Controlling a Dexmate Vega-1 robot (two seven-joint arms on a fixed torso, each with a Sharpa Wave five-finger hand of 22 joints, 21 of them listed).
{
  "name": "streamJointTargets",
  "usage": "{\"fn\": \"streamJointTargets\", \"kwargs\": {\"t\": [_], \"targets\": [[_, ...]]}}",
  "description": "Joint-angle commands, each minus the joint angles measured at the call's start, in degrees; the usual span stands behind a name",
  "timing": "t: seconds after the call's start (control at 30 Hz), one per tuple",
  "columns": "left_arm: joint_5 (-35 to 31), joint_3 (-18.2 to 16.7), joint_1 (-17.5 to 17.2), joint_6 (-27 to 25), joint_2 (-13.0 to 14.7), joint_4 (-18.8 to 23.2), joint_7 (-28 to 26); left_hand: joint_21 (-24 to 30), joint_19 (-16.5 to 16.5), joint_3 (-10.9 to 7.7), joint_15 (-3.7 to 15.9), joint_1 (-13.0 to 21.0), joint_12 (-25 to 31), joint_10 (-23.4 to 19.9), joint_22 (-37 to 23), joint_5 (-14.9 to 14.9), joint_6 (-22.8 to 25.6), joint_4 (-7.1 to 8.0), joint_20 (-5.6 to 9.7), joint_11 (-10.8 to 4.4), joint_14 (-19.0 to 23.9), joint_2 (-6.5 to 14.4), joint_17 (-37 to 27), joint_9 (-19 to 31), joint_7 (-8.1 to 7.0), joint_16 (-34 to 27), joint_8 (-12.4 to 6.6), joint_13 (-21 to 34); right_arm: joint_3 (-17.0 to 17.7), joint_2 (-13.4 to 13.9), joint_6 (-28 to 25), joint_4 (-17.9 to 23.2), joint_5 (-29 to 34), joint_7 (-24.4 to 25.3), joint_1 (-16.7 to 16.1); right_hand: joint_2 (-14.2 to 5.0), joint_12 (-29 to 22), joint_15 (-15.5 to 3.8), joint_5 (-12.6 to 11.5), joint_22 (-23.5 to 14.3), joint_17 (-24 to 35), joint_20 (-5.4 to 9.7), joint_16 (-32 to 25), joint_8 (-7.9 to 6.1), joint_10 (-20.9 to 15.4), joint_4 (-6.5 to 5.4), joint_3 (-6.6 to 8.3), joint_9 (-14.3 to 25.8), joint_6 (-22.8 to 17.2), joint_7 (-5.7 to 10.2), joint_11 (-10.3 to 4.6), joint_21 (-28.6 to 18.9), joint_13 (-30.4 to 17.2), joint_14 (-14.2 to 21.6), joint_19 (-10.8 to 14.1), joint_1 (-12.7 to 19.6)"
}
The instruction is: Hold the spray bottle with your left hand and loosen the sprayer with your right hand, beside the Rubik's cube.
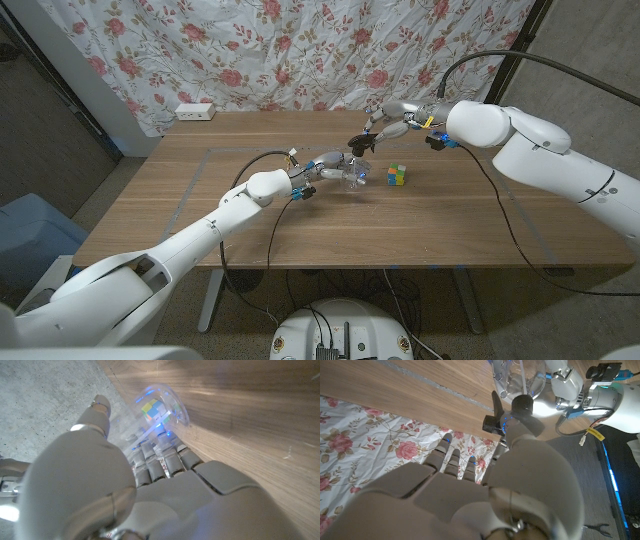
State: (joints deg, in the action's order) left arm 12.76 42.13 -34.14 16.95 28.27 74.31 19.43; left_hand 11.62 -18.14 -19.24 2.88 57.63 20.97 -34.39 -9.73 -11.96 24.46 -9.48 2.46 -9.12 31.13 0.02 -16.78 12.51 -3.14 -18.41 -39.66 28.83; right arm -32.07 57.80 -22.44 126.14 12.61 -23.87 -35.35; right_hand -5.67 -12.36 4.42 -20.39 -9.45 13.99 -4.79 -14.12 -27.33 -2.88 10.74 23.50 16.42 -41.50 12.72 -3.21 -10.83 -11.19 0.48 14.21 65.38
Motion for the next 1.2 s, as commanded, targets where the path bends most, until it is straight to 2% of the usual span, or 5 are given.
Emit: {"fn": "streamJointTargets", "kwargs": {"t": [0.03, 0.33, 0.8, 1.03, 1.2], "targets": [[0.04, -0.2, -0.34, -0.08, 0.23, 0.4, -0.33, -0.24, 0.08, -0.71, 7.29, -2.78, -0.15, -1.16, -0.3, -0.15, 0.73, 0.1, 1.68, -0.38, 0.59, 4.06, 0.02, 0.05, 0.15, 0.01, -0.21, 0.16, -0.01, -0.26, 0.51, -0.19, 0.03, 1.09, -0.14, 0.16, -0.29, -0.47, -0.5, -0.1, 0.18, 0.39, -0.33, -0.9, -1.03, 0.0, 0.54, 0.46, -1.82, -0.03, -0.49, -0.1, -0.05, 0.09, 0.54, 1.29], [-0.01, -0.16, -0.42, 0.19, 0.2, 0.44, -0.3, -0.23, 0.05, -0.72, 7.31, -2.87, -0.24, -1.21, -0.3, -0.13, 0.66, 0.07, 1.75, -0.44, 0.63, 4.09, 0.04, 0.01, 0.16, 0.06, -0.22, 0.22, 0.62, -0.29, 1.13, 0.13, -0.39, 2.27, -0.78, -0.1, -0.4, -1.15, -0.84, -0.1, 0.35, 0.82, -0.58, -2.01, -2.19, 0.1, 0.98, 0.86, -3.96, -0.01, -1.28, 0.04, -0.04, 0.38, 0.31, 3.46], [-0.12, -0.22, -0.79, -0.13, 0.7, 1.52, -0.32, -0.24, 0.07, -0.83, 7.31, -2.92, -0.37, -1.34, -0.3, -0.13, 0.74, 0.03, 1.72, -0.33, 0.65, 4.24, 0.05, -0.04, 0.21, 0.14, -0.31, 0.31, 1.11, -1.11, 2.43, -0.14, -0.9, 4.47, -1.72, -0.34, -0.56, -2.43, -1.26, -0.12, 0.67, 1.1, -1.17, -3.34, -3.8, 0.12, 1.51, 1.35, -6.48, -0.04, -1.62, 0.06, -0.02, 1.29, 0.21, 6.46], [-0.17, -0.3, -1.24, -0.41, 0.91, 2.2, -0.7, -0.24, 0.07, -0.87, 7.27, -2.92, -0.44, -1.39, -0.3, -0.13, 0.71, 0.02, 1.65, -0.4, 0.68, 4.36, 0.03, -0.07, 0.21, 0.15, -0.32, 0.35, 1.71, -1.26, 3.02, -0.22, -1.96, 5.3, -2.34, -0.07, -0.51, -2.47, -1.32, -0.13, 0.72, 1.16, -1.15, -3.32, -3.94, 0.28, 1.58, 1.29, -6.52, -0.02, -1.66, 0.12, -0.02, 1.19, 0.03, 7.23], [-0.27, -0.37, -1.57, -0.22, 0.9, 2.37, -1.14, -0.24, 0.08, -0.9, 7.26, -2.93, -0.49, -1.41, -0.3, -0.13, 0.75, 0.0, 1.65, -0.31, 0.7, 4.37, 0.04, -0.08, 0.19, 0.17, -0.36, 0.38, 2.31, -1.24, 3.54, -0.19, -2.6, 6.45, -3.18, 0.47, -0.24, -2.43, -1.33, -0.14, 0.81, 1.11, -1.12, -2.44, -3.69, 0.24, 1.53, 0.72, -5.19, -0.05, -1.59, 0.1, -0.02, 1.0, -0.03, 8.27]]}}
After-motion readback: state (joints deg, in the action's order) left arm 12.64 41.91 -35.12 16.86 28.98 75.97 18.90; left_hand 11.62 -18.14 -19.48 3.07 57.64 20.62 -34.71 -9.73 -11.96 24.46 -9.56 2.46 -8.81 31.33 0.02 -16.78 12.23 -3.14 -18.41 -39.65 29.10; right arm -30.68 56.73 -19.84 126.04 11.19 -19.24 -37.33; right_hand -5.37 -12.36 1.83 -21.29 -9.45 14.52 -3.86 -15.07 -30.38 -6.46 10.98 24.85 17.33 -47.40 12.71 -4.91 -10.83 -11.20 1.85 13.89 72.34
